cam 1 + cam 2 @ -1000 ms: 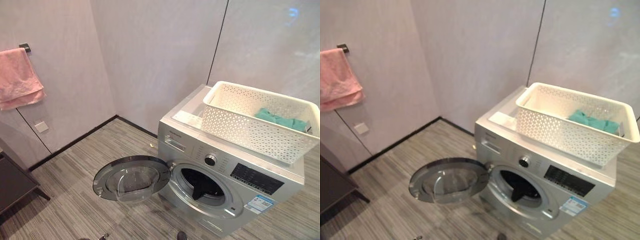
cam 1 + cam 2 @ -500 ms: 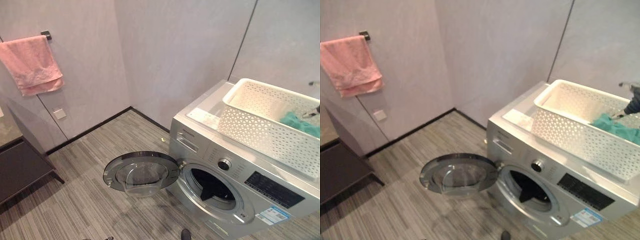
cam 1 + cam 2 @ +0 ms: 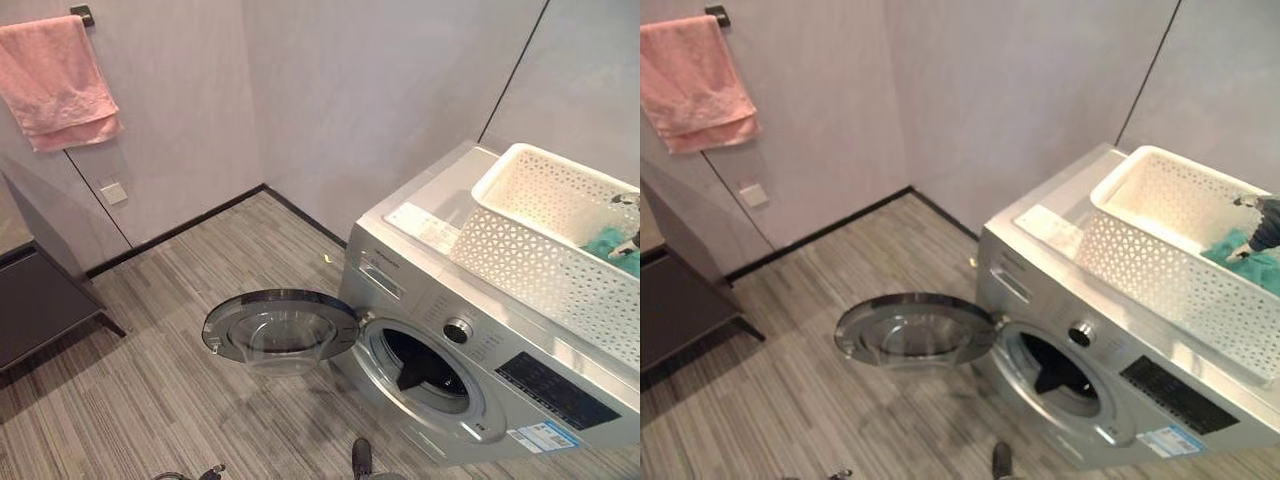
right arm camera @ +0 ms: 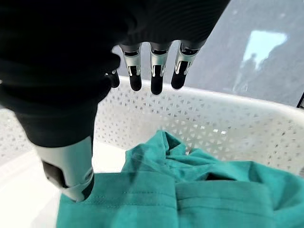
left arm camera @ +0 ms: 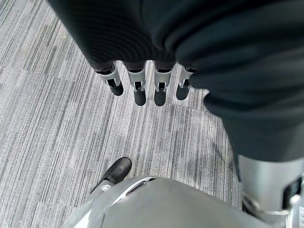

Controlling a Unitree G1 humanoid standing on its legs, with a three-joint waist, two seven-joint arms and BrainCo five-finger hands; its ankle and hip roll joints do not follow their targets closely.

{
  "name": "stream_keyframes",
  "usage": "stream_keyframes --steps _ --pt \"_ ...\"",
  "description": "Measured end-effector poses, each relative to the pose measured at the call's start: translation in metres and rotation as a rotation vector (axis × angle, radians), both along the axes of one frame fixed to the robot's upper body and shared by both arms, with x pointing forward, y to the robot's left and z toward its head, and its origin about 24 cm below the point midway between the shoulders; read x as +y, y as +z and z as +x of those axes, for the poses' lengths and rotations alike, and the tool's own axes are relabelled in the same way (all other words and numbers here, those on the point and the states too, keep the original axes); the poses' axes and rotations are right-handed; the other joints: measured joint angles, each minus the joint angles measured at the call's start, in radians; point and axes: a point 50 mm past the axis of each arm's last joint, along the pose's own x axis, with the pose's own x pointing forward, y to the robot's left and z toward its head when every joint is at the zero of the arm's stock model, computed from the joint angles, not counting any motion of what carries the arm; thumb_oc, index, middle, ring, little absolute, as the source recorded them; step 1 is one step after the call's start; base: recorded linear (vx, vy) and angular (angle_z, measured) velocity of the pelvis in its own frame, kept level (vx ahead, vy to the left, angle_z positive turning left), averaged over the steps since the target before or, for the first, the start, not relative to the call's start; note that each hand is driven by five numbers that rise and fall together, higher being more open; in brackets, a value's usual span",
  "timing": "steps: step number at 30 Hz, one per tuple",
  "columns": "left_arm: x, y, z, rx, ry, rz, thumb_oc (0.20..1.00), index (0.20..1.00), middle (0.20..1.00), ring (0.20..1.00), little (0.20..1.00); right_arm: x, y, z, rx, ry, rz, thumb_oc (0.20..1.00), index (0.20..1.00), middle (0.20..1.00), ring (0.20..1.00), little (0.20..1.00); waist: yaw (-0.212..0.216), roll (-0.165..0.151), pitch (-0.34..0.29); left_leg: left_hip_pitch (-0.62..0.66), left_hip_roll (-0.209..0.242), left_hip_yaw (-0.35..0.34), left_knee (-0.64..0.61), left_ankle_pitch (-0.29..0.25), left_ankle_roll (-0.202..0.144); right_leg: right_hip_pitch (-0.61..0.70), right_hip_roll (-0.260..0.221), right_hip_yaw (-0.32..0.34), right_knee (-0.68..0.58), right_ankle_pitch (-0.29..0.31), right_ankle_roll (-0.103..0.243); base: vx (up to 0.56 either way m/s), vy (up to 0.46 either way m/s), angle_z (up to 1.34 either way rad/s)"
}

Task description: Grab the laundry basket,head to the washer,open it,put in the laundry and shut it.

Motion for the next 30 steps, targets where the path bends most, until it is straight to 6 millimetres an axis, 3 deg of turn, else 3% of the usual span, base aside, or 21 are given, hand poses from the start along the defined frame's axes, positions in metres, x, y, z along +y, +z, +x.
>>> stream_keyframes --steps 2,9,14,24,25,26,30 --pt "0.000 0.000 0.002 -0.005 0.001 -0.002 1.000 1.000 1.000 1.000 1.000 -0.006 -0.001 -0.004 0.007 -0.031 0.001 1.000 1.000 1.000 1.000 1.000 0.000 0.005 0.004 -0.006 0.004 -0.003 0.000 0.001 -0.002 -0.005 0.003 -0.007 0.000 -0.003 -0.004 0.06 -0.075 0.05" --pt "-0.003 0.002 0.007 -0.028 0.025 -0.037 1.000 1.000 1.000 1.000 1.000 -0.023 -0.010 -0.015 0.103 -0.117 -0.032 1.000 1.000 1.000 1.000 1.000 0.005 0.044 0.026 -0.038 0.023 -0.014 0.011 0.001 -0.004 -0.026 0.020 -0.019 0.000 -0.010 -0.018 0.02 -0.078 0.03" --pt "-0.005 0.004 0.014 -0.066 0.049 -0.062 1.000 1.000 1.000 1.000 1.000 -0.035 -0.015 -0.025 0.142 -0.189 -0.044 1.000 1.000 1.000 1.000 1.000 0.027 0.055 0.041 -0.097 0.024 -0.033 0.023 0.007 -0.013 -0.077 0.022 -0.021 0.000 0.003 -0.023 -0.02 -0.061 0.02" --pt "0.002 0.008 0.021 -0.098 0.057 -0.061 1.000 1.000 1.000 1.000 1.000 -0.031 -0.018 -0.018 0.176 -0.200 -0.008 1.000 1.000 1.000 1.000 1.000 0.028 0.028 0.086 -0.116 0.044 -0.032 0.020 0.015 -0.027 -0.097 0.040 -0.023 0.000 0.001 -0.043 0.00 -0.026 -0.01" --pt "0.002 0.008 0.021 -0.098 0.053 -0.060 1.000 1.000 1.000 1.000 1.000 -0.031 -0.018 -0.018 0.179 -0.202 -0.005 0.567 0.567 0.567 0.567 0.567 0.028 0.028 0.086 -0.116 0.045 -0.032 0.020 0.015 -0.027 -0.097 0.041 -0.024 0.000 0.000 -0.044 0.00 0.000 0.00" --pt "0.001 0.009 0.024 -0.100 0.026 -0.062 1.000 1.000 1.000 1.000 1.000 -0.030 -0.017 -0.017 0.195 -0.206 0.005 0.200 0.200 0.200 0.200 0.200 0.027 0.028 0.086 -0.117 0.045 -0.031 0.019 0.015 -0.027 -0.099 0.041 -0.024 0.000 0.003 -0.041 0.00 0.000 0.00" --pt "-0.001 0.009 0.028 -0.110 0.013 -0.068 1.000 1.000 1.000 1.000 1.000 -0.030 -0.014 -0.016 0.180 -0.212 0.008 0.200 0.200 0.200 0.200 0.200 0.027 0.028 0.085 -0.114 0.046 -0.031 0.020 0.015 -0.027 -0.096 0.044 -0.024 0.000 0.006 -0.044 0.00 0.000 0.00"
